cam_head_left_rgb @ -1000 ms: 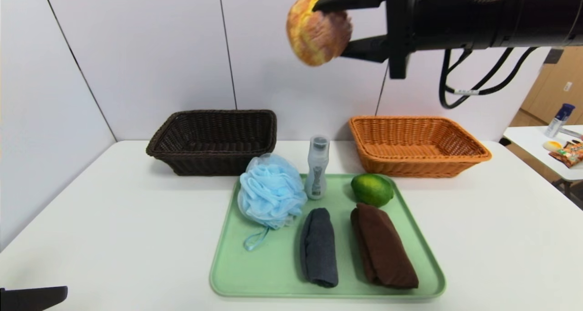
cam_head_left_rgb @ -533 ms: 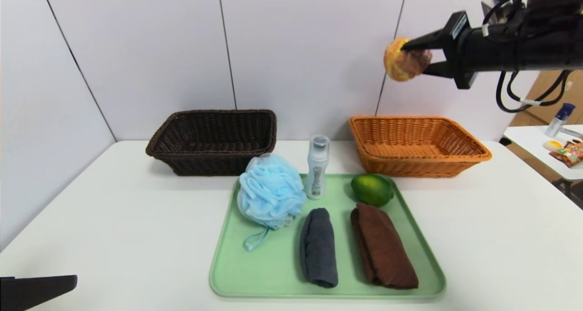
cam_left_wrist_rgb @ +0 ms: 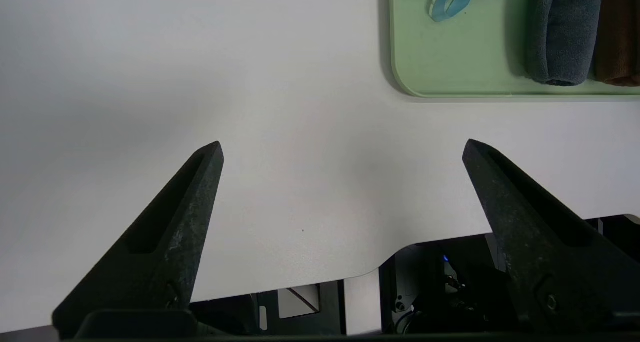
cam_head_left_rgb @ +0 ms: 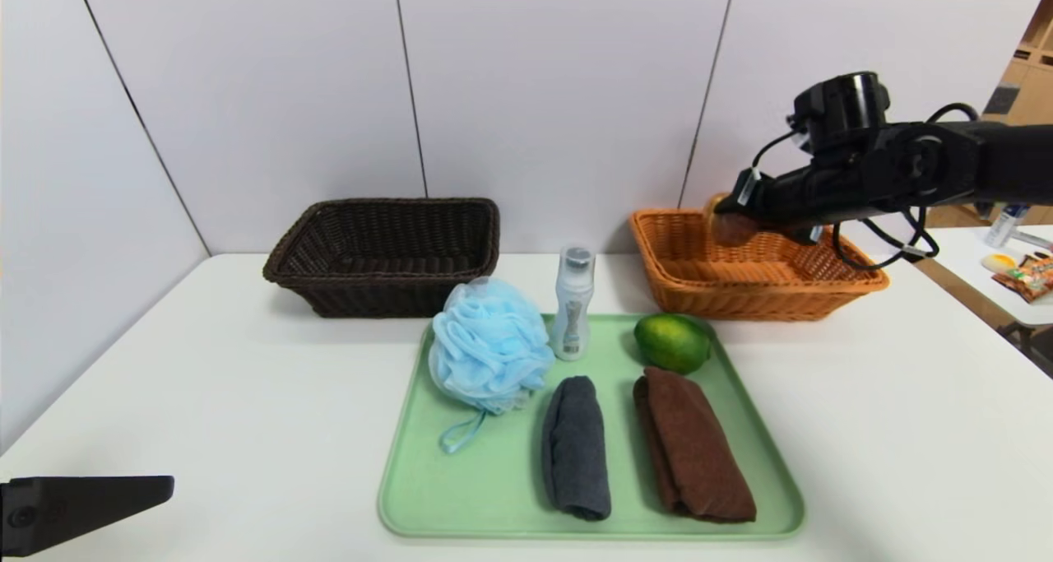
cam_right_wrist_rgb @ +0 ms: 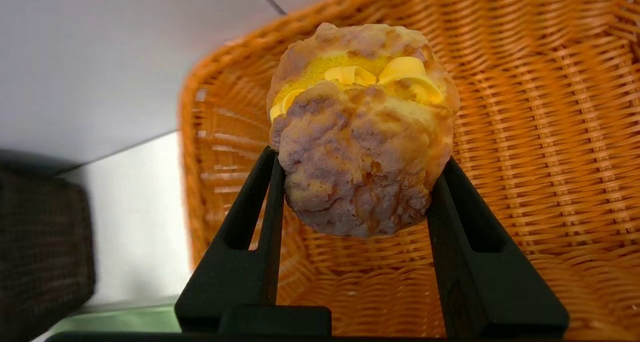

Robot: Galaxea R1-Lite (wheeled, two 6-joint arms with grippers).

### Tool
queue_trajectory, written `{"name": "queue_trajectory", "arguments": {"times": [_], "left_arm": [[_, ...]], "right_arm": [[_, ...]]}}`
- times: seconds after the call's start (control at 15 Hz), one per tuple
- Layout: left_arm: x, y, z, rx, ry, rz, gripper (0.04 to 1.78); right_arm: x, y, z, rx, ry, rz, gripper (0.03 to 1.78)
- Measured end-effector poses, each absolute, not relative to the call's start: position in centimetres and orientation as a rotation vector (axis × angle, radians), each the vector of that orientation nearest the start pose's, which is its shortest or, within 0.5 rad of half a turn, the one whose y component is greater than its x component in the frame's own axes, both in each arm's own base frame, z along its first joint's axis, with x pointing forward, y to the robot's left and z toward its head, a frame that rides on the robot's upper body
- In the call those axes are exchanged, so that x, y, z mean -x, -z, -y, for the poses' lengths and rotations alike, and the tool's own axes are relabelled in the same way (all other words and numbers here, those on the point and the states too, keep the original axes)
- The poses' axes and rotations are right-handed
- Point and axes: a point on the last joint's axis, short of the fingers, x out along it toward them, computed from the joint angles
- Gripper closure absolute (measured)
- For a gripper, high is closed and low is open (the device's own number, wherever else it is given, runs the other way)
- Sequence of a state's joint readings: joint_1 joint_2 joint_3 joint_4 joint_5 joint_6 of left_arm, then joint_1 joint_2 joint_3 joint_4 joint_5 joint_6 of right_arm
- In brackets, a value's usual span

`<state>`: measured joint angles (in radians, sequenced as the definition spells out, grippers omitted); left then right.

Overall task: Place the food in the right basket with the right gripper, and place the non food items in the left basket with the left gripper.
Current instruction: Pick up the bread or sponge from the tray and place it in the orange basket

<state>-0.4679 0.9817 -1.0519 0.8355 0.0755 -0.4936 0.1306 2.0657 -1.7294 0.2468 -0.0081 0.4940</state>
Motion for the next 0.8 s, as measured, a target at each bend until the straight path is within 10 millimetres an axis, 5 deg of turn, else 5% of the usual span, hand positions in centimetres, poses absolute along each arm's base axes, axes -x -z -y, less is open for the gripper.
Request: {"name": "queue_trajectory", "arguments": {"times": [0.67,0.8], "left_arm": [[-7.1,-26.5,3.4,0.254,0.177,-0.821,0.13],[-7.1,-26.5,3.4,0.255,0.178,-0.82,0.13]], "right_arm": [[-42.5,-20.3,-5.4,-0.439,0.044,-0.644,0.98],[-42.4,-20.1,-5.3,-0.437,0.051,-0.658,0.85]]}}
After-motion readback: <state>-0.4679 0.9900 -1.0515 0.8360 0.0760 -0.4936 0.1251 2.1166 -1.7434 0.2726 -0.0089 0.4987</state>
